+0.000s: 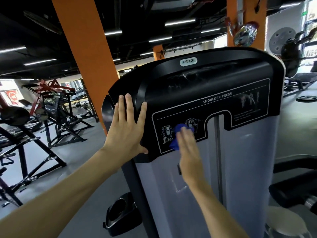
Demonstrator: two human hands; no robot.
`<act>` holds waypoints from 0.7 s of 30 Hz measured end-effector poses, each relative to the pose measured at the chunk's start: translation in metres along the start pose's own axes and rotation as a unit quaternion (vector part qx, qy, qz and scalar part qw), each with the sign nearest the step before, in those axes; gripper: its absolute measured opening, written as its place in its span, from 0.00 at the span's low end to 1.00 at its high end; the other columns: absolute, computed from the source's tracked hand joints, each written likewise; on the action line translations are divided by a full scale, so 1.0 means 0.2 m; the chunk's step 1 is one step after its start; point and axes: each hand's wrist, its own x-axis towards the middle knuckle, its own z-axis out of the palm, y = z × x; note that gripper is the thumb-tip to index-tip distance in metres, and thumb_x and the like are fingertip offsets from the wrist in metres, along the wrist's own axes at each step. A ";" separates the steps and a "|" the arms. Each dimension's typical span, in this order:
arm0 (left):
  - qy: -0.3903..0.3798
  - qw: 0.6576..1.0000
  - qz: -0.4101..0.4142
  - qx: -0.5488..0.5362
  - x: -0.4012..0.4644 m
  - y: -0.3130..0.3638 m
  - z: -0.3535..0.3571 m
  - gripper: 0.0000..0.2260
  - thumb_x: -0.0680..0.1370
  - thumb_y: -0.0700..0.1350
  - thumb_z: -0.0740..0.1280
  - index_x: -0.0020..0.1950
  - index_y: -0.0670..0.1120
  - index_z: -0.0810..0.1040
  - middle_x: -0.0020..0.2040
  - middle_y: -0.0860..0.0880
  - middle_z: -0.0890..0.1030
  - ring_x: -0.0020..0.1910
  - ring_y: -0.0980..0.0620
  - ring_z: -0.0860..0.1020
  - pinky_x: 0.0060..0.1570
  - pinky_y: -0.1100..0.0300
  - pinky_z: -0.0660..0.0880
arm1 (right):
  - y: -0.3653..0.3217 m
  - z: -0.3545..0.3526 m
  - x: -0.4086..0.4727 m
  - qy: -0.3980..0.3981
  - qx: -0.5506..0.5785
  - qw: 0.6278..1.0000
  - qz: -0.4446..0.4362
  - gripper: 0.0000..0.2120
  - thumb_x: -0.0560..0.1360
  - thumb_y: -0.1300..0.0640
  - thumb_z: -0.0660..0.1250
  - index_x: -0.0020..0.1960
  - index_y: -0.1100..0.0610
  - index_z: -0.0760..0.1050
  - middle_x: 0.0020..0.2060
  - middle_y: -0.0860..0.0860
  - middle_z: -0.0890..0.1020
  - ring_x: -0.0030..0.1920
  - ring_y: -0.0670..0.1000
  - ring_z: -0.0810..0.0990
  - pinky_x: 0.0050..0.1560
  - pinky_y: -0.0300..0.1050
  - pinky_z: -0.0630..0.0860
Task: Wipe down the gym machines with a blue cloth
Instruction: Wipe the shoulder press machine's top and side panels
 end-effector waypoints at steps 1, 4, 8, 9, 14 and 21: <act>0.001 1.000 -0.002 -0.002 0.00 0.00 0.00 0.71 0.61 0.77 0.73 0.83 0.40 0.36 0.78 0.23 0.37 0.79 0.22 0.41 0.79 0.31 0.50 | 0.03 -0.02 0.01 0.024 0.015 0.997 0.070 0.45 0.72 0.84 0.59 0.82 0.55 0.56 0.83 0.47 0.55 0.82 0.52 0.54 0.80 0.42 0.56; 0.012 1.000 -0.004 -0.005 0.00 0.01 0.01 0.72 0.59 0.77 0.75 0.84 0.39 0.38 0.78 0.23 0.38 0.79 0.22 0.42 0.79 0.30 0.52 | -0.09 -0.03 0.05 0.105 0.108 0.963 0.222 0.36 0.81 0.76 0.56 0.83 0.54 0.52 0.83 0.45 0.49 0.82 0.43 0.50 0.77 0.34 0.59; 0.016 1.000 -0.007 -0.004 0.00 0.01 0.02 0.73 0.59 0.77 0.75 0.84 0.40 0.38 0.78 0.23 0.38 0.79 0.23 0.42 0.79 0.31 0.51 | -0.39 0.07 -0.02 0.113 0.161 0.939 0.283 0.29 0.85 0.65 0.53 0.83 0.52 0.50 0.83 0.41 0.45 0.81 0.40 0.48 0.79 0.41 0.56; 0.019 1.000 -0.006 -0.008 -0.01 0.00 0.02 0.72 0.58 0.77 0.75 0.84 0.40 0.39 0.79 0.24 0.38 0.80 0.23 0.42 0.79 0.31 0.52 | -0.46 0.10 -0.04 0.092 0.168 0.951 0.242 0.30 0.85 0.67 0.53 0.83 0.52 0.49 0.83 0.41 0.44 0.82 0.43 0.46 0.81 0.45 0.55; 0.086 0.994 0.026 -0.057 -0.03 -0.05 0.05 0.62 0.64 0.75 0.72 0.85 0.41 0.52 0.82 0.28 0.47 0.82 0.28 0.47 0.79 0.34 0.56 | -0.58 0.12 0.24 0.024 0.111 0.994 -0.001 0.30 0.82 0.69 0.61 0.82 0.58 0.58 0.83 0.51 0.57 0.83 0.52 0.50 0.82 0.51 0.54; 0.093 0.994 0.026 -0.055 -0.03 -0.06 0.06 0.66 0.58 0.75 0.75 0.85 0.42 0.53 0.83 0.30 0.47 0.82 0.29 0.47 0.77 0.36 0.53 | -0.31 0.16 -0.08 -0.014 0.017 0.996 -0.082 0.31 0.79 0.69 0.60 0.81 0.57 0.60 0.82 0.50 0.58 0.82 0.54 0.56 0.81 0.41 0.52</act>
